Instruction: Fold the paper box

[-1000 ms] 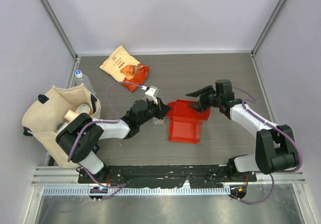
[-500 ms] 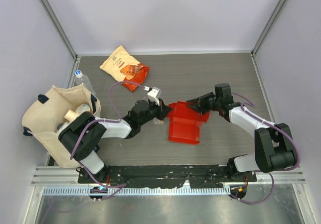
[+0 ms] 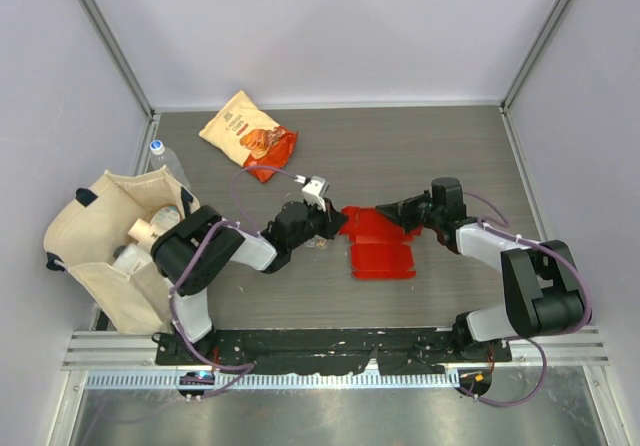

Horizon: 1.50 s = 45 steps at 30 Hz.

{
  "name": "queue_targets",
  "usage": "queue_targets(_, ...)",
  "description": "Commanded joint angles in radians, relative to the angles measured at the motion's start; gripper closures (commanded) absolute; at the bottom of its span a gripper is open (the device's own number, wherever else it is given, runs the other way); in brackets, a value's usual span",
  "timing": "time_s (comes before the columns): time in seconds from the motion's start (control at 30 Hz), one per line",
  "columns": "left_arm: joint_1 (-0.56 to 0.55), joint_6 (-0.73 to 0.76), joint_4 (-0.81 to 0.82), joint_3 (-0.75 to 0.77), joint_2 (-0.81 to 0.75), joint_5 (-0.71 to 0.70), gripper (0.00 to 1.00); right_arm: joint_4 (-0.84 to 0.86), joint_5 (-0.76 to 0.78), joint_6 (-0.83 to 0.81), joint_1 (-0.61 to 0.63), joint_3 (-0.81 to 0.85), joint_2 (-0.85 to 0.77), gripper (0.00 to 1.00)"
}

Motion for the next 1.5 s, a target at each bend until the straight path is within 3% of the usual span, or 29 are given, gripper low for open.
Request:
queue_targets(0.0,-0.004,0.007,0.12,0.048,0.081,-0.061,1.0,0.219,-0.006,-0.039,0.005,-0.069,0.035,0.99)
queue_targets(0.3,-0.007,0.002,0.166,-0.018,0.075,-0.093,1.0,0.256,0.034,-0.121,0.005,-0.167,-0.048,0.99)
queue_targets(0.4,-0.007,-0.019,0.14,-0.033,0.048,-0.09,0.93,0.298,0.034,-0.137,0.005,-0.219,-0.073,0.99)
queue_targets(0.57,-0.007,-0.065,0.042,-0.038,0.002,-0.086,0.68,0.461,0.029,-0.157,0.005,-0.305,-0.079,0.99)
queue_targets(0.87,-0.007,-0.084,-0.052,-0.048,-0.053,0.054,0.63,0.685,0.055,-0.229,0.005,-0.405,-0.115,0.99)
queue_targets(1.0,-0.007,-0.082,-0.071,-0.036,-0.073,0.138,0.5,0.754,0.052,-0.226,0.005,-0.385,-0.103,0.99)
queue_targets(1.13,-0.007,-0.038,-0.15,-0.024,-0.093,0.095,0.38,0.87,0.026,-0.19,0.004,-0.345,-0.048,0.99)
queue_targets(1.23,-0.005,0.01,-0.232,0.022,-0.081,0.043,0.38,0.98,0.015,-0.191,0.004,-0.316,0.018,0.99)
queue_targets(1.33,-0.002,0.021,-0.253,0.048,-0.066,-0.093,0.52,1.108,0.0,-0.188,0.004,-0.296,0.133,0.99)
queue_targets(1.47,0.01,0.033,-0.292,0.123,-0.018,-0.139,0.49,1.344,-0.021,-0.145,-0.001,-0.298,0.288,0.99)
